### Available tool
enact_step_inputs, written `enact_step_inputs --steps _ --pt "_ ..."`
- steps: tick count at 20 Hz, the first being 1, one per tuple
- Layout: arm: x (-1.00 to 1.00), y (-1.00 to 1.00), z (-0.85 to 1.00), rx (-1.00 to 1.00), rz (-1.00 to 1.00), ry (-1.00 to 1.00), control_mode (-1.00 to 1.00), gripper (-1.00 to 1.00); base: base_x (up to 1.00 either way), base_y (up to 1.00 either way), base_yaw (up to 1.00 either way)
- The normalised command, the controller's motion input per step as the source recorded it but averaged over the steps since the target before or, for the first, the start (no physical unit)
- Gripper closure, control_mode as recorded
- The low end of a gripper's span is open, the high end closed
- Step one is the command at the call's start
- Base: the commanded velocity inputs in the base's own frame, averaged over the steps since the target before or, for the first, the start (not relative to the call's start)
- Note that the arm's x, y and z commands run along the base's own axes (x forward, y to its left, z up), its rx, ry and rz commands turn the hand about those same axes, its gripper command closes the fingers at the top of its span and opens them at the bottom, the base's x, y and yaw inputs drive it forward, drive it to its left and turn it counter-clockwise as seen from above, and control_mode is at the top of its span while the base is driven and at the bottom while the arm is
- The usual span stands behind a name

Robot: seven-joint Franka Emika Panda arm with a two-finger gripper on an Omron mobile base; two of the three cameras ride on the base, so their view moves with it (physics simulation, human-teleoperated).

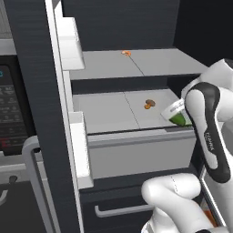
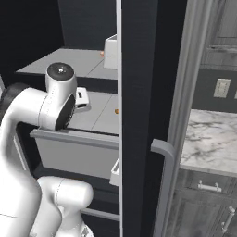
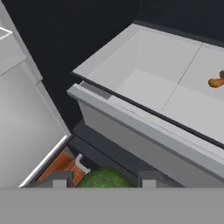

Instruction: Transport the steak and avocado to the fridge. Place the steak on the rack containing meat and place the avocado on the rack containing the vegetable, ensuring meats and vegetables are on different racks.

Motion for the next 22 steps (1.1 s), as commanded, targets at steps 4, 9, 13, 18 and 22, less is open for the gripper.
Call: enact_step_inputs --steps 4,9,13,18,22 --pt "1.00 0.00 -0.65 -0.05 0.00 0.00 -1.00 1.00 0.00 0.00 0.00" --pt "1.00 0.00 -0.54 -0.03 0.00 -0.02 -1.00 1.00 0.00 0.00 0.00" --pt "0.99 0.00 -0.44 0.00 0.00 -0.01 -1.00 1.00 0.00 0.00 0.00" --pt "0.89 0.00 -0.34 0.00 0.00 0.00 -1.00 1.00 0.00 0.00 0.00" --pt "0.86 0.00 -0.24 0.00 0.00 0.01 -1.00 1.00 0.00 0.00 0.00"
